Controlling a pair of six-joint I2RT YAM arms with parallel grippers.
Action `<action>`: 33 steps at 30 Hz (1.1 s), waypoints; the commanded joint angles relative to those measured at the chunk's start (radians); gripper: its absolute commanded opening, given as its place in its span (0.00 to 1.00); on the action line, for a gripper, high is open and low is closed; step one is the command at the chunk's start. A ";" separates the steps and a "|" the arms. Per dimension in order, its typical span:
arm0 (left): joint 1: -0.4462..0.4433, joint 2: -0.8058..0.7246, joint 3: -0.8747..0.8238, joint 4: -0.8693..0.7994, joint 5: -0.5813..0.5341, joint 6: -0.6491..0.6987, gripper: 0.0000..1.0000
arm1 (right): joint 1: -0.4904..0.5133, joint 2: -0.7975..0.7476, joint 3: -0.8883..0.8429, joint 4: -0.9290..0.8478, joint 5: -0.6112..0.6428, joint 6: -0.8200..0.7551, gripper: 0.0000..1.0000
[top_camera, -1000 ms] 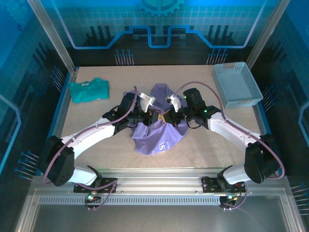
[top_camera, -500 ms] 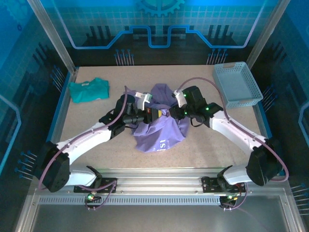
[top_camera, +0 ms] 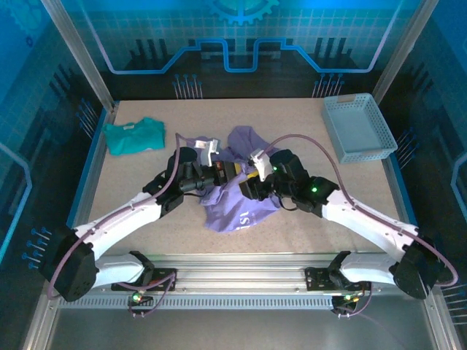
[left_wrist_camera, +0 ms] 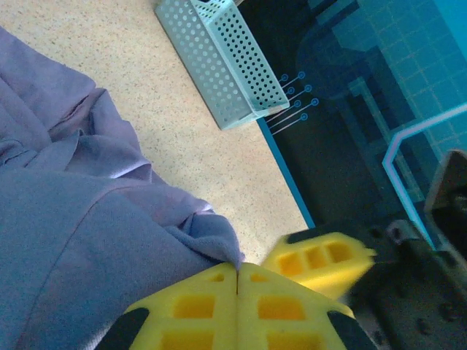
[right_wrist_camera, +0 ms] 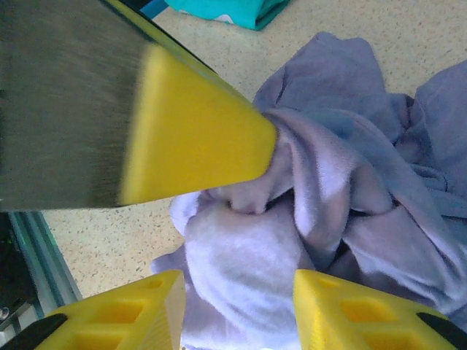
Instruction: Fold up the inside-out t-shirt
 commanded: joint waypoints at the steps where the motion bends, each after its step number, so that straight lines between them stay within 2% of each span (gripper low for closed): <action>1: -0.001 -0.042 -0.020 0.027 -0.017 -0.012 0.00 | 0.006 0.055 0.023 0.060 -0.012 -0.001 0.36; 4: 0.010 -0.066 -0.025 0.027 -0.025 -0.018 0.00 | -0.001 0.071 0.015 0.042 0.023 -0.010 0.11; 5: 0.024 -0.071 -0.028 0.031 -0.025 -0.030 0.00 | -0.005 0.068 0.001 0.038 0.024 -0.010 0.07; 7: 0.058 -0.078 -0.031 0.049 -0.005 -0.068 0.00 | -0.007 0.060 -0.034 0.034 0.018 -0.008 0.03; 10: 0.114 -0.077 -0.026 0.080 0.045 -0.108 0.00 | -0.006 0.041 -0.116 0.053 -0.013 -0.005 0.03; 15: 0.157 -0.082 -0.006 0.086 0.104 -0.115 0.00 | -0.005 0.028 -0.184 0.079 -0.035 -0.033 0.12; 25: 0.160 -0.090 -0.013 0.056 0.172 -0.059 0.00 | -0.028 -0.058 -0.106 0.057 -0.056 -0.114 0.39; 33: 0.160 -0.090 -0.014 0.051 0.203 -0.041 0.00 | -0.056 0.032 -0.020 0.108 -0.075 -0.083 0.48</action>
